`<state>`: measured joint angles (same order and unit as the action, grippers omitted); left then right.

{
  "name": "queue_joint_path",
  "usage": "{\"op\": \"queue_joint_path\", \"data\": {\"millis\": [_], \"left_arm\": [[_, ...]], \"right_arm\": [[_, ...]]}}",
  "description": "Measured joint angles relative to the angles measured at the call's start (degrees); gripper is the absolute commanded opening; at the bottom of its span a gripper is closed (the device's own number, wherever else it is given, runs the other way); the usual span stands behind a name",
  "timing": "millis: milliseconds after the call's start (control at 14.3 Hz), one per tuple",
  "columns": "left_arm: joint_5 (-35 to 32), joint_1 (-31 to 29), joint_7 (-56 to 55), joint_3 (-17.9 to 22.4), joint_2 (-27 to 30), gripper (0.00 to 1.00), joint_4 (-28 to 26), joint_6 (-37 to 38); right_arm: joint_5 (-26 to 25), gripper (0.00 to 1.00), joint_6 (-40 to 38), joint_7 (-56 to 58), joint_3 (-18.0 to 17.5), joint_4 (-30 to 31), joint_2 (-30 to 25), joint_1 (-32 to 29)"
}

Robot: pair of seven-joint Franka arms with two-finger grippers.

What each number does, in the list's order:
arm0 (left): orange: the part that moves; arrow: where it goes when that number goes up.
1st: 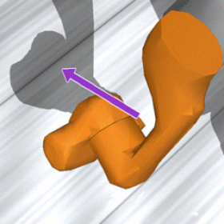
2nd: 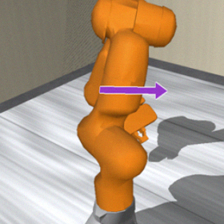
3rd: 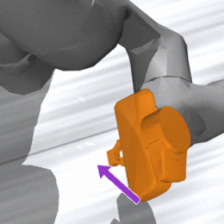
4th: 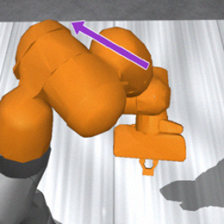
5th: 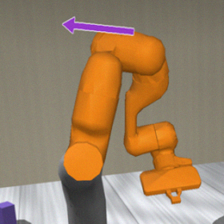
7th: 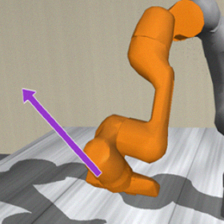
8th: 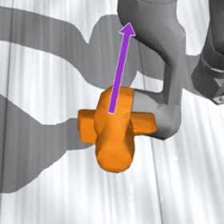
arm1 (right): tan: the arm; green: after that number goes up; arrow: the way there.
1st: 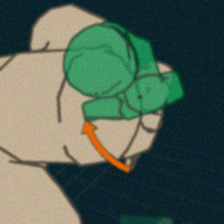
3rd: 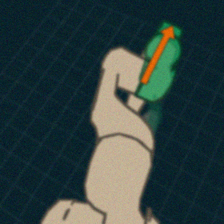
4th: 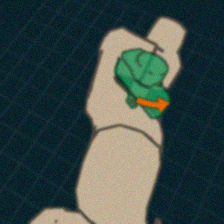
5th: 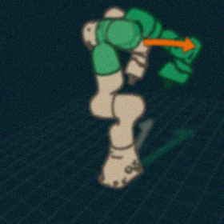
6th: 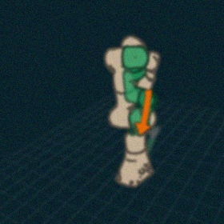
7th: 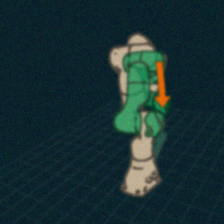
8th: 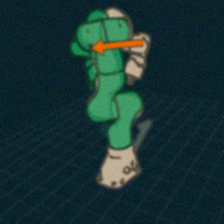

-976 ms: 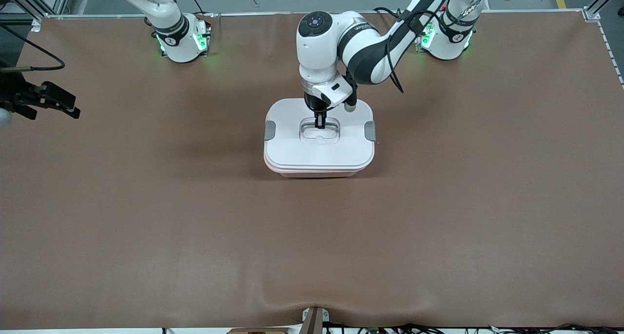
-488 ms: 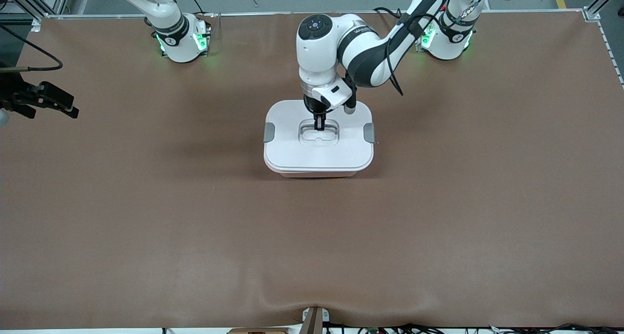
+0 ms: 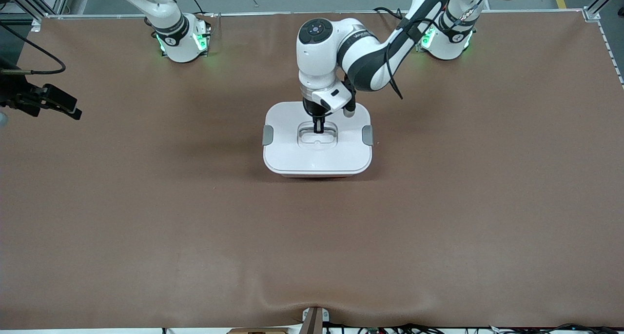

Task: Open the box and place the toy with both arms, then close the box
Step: 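Lower the lid onto the box and press it down with the left gripper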

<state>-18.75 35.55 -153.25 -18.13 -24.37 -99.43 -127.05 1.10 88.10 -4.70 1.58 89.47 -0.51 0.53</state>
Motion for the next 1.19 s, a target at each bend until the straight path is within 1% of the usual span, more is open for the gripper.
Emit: {"op": "queue_joint_path", "data": {"millis": [418, 627, 1046, 1185], "left_arm": [[-1.4, 0.3, -1.7, 0.0, -0.4, 0.0, 0.0, 0.0], [-3.3, 0.7, -2.4, -0.1, -0.7, 0.0, 0.0, -0.1], [-3.9, 0.9, -3.0, -0.1, -0.7, 0.0, 0.0, 0.2], [-5.3, 1.3, -3.1, -0.2, -0.8, 0.0, 0.0, 0.5]], "right_arm": [[0.0, 1.0, 0.1, 0.0, -0.5, 0.0, 0.0, 0.0], [0.0, 1.0, 0.1, 0.0, -0.5, 0.0, -0.1, 0.0], [0.0, 1.0, 0.0, 0.2, -0.5, 0.0, -0.1, 0.0], [0.0, 1.0, -0.2, 0.6, -0.5, 0.0, -0.2, 0.0]]}}
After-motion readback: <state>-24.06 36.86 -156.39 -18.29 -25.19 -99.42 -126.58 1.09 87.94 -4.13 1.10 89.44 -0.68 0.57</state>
